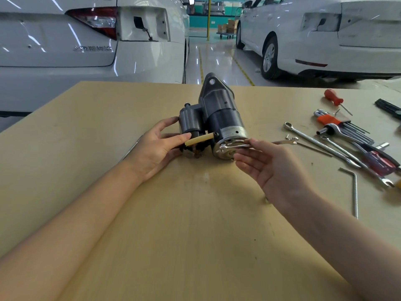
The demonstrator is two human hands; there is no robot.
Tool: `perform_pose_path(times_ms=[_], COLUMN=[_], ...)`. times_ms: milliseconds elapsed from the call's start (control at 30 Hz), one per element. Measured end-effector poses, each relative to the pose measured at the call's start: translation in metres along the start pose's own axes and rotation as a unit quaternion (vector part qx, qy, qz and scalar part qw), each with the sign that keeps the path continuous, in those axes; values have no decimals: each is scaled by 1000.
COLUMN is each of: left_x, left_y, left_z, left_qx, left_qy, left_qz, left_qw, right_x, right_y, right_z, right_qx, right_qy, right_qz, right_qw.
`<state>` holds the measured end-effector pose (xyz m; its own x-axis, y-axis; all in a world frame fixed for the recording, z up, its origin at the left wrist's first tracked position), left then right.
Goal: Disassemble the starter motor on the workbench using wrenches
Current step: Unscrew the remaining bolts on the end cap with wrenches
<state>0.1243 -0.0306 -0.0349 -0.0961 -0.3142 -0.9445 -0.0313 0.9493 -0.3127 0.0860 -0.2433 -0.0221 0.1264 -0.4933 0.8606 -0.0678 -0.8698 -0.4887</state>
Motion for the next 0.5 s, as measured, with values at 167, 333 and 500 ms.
perform_pose_path(times_ms=[167, 333, 500], left_x=[0, 0, 0], left_y=[0, 1, 0], left_z=[0, 0, -1], left_qx=[4, 0, 7], left_qy=[-2, 0, 8], left_qz=[1, -3, -4], left_qw=[1000, 1000, 1000], right_x=[0, 1, 18], right_y=[2, 4, -6], right_z=[1, 2, -7], right_qx=[-6, -2, 42], right_qy=[10, 24, 213], right_qz=[13, 19, -178], right_qw=[1000, 1000, 960])
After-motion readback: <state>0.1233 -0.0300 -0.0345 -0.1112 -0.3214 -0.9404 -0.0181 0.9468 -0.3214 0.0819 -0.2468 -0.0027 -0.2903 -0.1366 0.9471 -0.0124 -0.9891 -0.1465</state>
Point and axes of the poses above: each hand's wrist, its own z-axis towards the middle knuckle, its own y-axis out of the back of the hand, x = y × z, the point moved 4 cm from there along z, towards the middle knuckle, and after that the axes turned 4 degrees about y, right-handed, at the moved point
